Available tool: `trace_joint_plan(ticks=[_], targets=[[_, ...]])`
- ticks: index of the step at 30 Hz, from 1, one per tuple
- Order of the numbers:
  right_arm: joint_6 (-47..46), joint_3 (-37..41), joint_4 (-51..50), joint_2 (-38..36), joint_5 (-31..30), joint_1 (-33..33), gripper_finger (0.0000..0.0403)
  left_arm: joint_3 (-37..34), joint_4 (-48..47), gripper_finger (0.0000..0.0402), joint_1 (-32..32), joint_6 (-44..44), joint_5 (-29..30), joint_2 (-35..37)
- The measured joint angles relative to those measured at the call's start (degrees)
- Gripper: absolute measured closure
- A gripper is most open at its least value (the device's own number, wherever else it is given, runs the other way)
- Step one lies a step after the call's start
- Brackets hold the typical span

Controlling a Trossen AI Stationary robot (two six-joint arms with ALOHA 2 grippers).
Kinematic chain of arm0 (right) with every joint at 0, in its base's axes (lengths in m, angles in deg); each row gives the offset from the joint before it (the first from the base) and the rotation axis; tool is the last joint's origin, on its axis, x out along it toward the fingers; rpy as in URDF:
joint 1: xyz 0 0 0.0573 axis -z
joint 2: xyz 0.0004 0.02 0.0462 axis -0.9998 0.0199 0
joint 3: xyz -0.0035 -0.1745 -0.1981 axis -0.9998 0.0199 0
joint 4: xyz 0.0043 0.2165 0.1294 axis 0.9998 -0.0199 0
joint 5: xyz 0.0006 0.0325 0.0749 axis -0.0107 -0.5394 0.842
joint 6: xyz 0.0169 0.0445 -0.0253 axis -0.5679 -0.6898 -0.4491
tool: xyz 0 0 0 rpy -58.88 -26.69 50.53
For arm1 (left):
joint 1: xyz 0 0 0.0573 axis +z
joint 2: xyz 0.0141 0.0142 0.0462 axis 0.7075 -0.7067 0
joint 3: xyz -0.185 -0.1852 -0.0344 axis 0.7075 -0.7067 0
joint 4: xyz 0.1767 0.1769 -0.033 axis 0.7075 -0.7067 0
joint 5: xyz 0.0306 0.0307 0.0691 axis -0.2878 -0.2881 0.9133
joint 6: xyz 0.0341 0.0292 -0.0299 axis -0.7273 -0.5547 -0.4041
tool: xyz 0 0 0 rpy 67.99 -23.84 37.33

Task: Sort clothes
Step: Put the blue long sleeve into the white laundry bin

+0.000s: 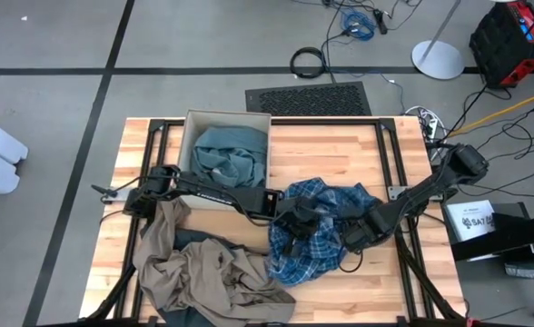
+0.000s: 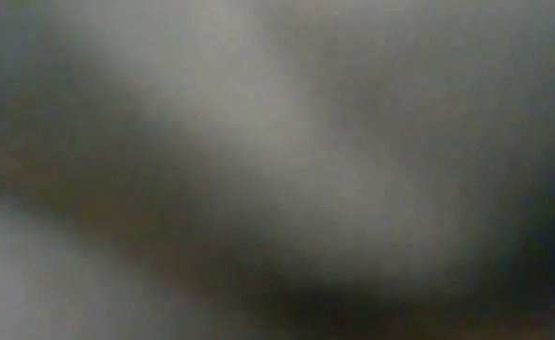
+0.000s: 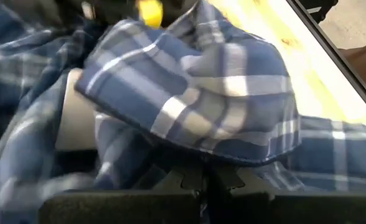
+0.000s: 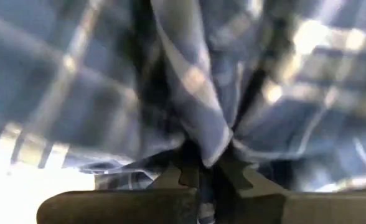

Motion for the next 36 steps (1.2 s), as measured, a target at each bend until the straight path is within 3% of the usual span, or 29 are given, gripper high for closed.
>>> trace_joint_plan(ticks=[6, 10, 20, 32, 36], targets=[[0.01, -14.87, -21.1, 0.03, -5.8, 0.0, 0.04, 0.0, 1.87, 0.04, 0.07, 0.03, -0.06, 0.0], [0.61, -22.69, -27.82, -0.11, -9.67, 0.02, 0.04, 0.11, 7.16, 0.04, 0.15, 0.04, 0.39, -0.61], [5.02, -26.91, -19.78, -0.07, -9.81, 0.13, 0.04, 0.07, 4.72, 0.0387, 0.15, 3.02, 0.6, -1.55], [5.2, -26.98, -16.33, -0.11, -8.71, 0.15, 0.0401, 0.04, -9.32, 0.028, -1.16, -1.61, 1.21, 1.36], [5.2, -26.98, -16.51, -0.13, -8.14, 0.26, 0.0401, 0.04, -15.02, 0.0263, -1.49, -2.16, 1.22, 4.84]])
